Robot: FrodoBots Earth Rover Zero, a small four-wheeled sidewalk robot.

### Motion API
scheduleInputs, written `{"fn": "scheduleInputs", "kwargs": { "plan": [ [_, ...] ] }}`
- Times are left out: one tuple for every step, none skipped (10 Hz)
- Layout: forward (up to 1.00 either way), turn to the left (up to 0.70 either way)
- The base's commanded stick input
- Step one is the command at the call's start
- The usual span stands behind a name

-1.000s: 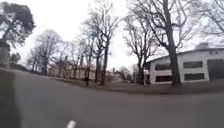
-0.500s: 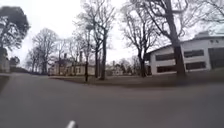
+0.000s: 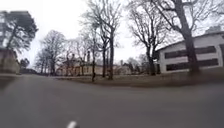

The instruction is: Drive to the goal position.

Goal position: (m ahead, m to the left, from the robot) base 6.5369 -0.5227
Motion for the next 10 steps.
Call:
{"fn": "scheduleInputs", "kwargs": {
  "plan": [
    [1.00,0.41],
    [1.00,0.41],
    [1.00,0.41],
    [1.00,0.41],
    [1.00,0.41],
    [1.00,0.41],
    [1.00,0.41],
    [1.00,0.41],
    [1.00,0.41],
    [1.00,0.41]
  ]
}}
